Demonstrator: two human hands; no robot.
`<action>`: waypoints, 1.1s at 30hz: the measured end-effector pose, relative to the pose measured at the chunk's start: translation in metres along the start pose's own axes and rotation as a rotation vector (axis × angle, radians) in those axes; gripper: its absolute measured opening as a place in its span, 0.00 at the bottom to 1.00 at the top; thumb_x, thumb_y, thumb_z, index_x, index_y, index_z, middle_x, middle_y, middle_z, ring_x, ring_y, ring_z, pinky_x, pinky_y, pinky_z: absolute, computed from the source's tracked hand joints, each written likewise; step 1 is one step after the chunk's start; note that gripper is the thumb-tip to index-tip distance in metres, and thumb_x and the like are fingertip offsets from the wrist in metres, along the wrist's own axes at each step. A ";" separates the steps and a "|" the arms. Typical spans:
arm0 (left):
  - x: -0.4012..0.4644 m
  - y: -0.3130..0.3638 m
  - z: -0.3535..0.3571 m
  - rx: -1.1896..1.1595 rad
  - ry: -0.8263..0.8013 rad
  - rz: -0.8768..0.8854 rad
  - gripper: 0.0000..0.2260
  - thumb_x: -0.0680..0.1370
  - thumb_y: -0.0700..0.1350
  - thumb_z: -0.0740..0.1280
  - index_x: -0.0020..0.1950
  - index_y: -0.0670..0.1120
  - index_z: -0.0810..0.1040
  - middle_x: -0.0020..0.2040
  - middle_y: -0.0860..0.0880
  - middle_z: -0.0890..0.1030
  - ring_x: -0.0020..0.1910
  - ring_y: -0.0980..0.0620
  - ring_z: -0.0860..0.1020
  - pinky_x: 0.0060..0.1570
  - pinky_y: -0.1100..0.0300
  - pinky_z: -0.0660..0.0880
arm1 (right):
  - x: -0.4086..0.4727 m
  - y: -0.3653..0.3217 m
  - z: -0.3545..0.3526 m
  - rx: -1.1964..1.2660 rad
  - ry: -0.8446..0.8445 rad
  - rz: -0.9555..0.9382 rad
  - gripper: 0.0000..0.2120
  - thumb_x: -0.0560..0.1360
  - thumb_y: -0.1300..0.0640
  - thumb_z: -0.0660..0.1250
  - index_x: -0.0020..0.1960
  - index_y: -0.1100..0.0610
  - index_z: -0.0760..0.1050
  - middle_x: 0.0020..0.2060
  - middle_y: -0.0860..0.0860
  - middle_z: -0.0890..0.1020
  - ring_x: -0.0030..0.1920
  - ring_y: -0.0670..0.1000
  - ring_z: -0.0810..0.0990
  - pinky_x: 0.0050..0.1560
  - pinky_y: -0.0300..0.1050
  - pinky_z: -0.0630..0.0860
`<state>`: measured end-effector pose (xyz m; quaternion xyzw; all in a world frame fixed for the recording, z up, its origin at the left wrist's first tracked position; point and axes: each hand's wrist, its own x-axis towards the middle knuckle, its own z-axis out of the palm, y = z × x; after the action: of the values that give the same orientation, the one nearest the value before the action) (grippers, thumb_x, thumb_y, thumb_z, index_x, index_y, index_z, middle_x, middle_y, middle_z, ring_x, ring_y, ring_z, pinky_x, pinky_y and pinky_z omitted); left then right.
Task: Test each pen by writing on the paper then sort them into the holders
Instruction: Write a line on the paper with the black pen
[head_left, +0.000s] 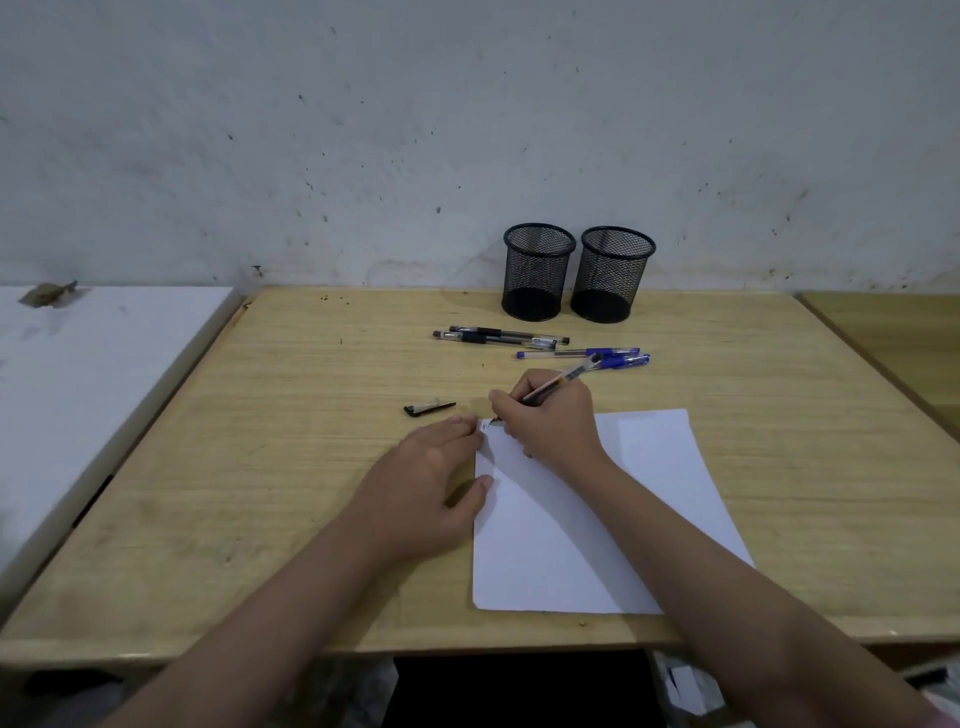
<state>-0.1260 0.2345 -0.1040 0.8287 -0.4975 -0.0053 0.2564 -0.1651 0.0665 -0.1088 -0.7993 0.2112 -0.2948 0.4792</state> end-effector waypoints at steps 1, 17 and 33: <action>0.000 0.000 0.000 -0.002 -0.002 0.000 0.26 0.73 0.54 0.59 0.69 0.46 0.68 0.71 0.52 0.68 0.71 0.57 0.63 0.66 0.66 0.59 | 0.000 0.000 0.000 -0.003 0.004 -0.001 0.10 0.69 0.62 0.71 0.32 0.66 0.76 0.27 0.61 0.80 0.26 0.51 0.75 0.29 0.49 0.76; 0.000 0.000 -0.001 -0.012 -0.003 -0.020 0.28 0.71 0.57 0.57 0.68 0.47 0.69 0.71 0.52 0.69 0.70 0.57 0.64 0.68 0.62 0.62 | 0.000 0.003 0.002 -0.055 0.065 -0.063 0.10 0.68 0.64 0.70 0.30 0.66 0.74 0.23 0.59 0.75 0.24 0.51 0.71 0.26 0.50 0.75; 0.000 -0.001 -0.001 -0.018 -0.001 -0.021 0.27 0.71 0.57 0.57 0.68 0.47 0.69 0.71 0.53 0.69 0.70 0.58 0.63 0.67 0.65 0.59 | 0.000 0.000 0.000 -0.024 0.099 0.020 0.10 0.67 0.64 0.68 0.30 0.67 0.72 0.26 0.66 0.76 0.25 0.56 0.71 0.28 0.54 0.76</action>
<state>-0.1256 0.2354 -0.1036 0.8314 -0.4891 -0.0128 0.2635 -0.1645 0.0667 -0.1085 -0.7871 0.2460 -0.3270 0.4615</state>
